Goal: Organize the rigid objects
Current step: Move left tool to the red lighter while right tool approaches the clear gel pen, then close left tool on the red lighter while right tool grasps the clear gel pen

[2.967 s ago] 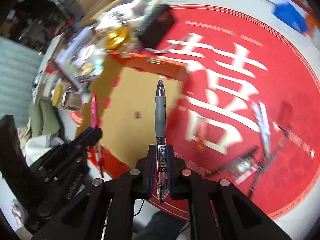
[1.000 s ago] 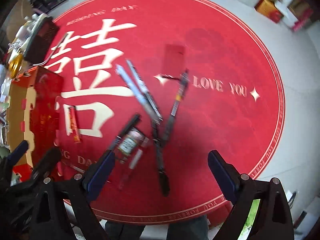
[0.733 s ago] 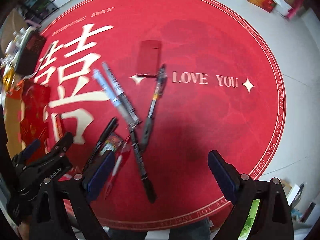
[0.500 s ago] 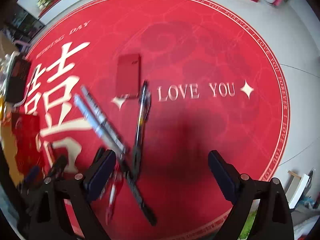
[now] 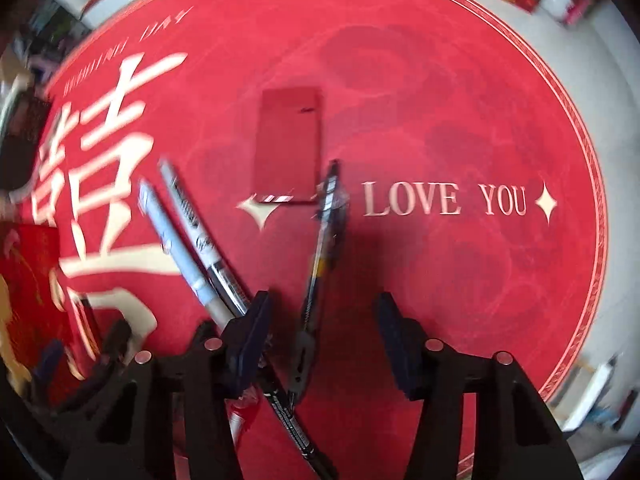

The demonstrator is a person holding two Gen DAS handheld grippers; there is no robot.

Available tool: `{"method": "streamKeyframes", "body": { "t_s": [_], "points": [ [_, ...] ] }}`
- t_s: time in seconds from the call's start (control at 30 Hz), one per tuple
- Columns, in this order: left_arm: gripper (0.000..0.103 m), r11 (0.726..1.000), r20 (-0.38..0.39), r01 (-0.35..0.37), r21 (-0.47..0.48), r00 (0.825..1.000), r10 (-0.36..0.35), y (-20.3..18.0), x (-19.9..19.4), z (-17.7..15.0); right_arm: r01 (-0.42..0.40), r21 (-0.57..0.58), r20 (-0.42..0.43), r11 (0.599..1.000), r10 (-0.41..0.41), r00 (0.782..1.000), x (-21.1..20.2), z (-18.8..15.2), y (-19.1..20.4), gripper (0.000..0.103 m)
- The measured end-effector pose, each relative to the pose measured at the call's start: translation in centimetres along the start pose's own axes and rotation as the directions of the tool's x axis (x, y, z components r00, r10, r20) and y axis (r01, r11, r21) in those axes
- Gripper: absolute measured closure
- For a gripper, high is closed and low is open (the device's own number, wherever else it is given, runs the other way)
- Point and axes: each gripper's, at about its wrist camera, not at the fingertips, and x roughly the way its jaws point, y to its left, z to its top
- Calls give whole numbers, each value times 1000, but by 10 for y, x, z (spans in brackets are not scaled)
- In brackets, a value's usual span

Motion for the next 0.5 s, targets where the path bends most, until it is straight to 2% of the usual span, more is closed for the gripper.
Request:
{"method": "streamKeyframes", "body": {
  "t_s": [0.13, 0.2, 0.4, 0.5],
  "points": [
    [0, 990, -21, 63, -124, 998, -66, 14, 5, -7, -8, -39, -12, 999, 8, 1000, 1, -2, 7, 47],
    [0, 961, -52, 144, -235, 986, -160, 28, 13, -12, -7, -50, -23, 999, 6, 1000, 1, -1, 9, 47],
    [0, 974, -19, 154, -169, 987, -159, 23, 13, -14, -8, -63, -30, 998, 6, 1000, 0, 0, 3, 47],
    [0, 976, -1, 195, -93, 981, -196, 14, 11, -13, -11, -80, -40, 997, 7, 999, 1, 3, 2, 47]
  ]
}}
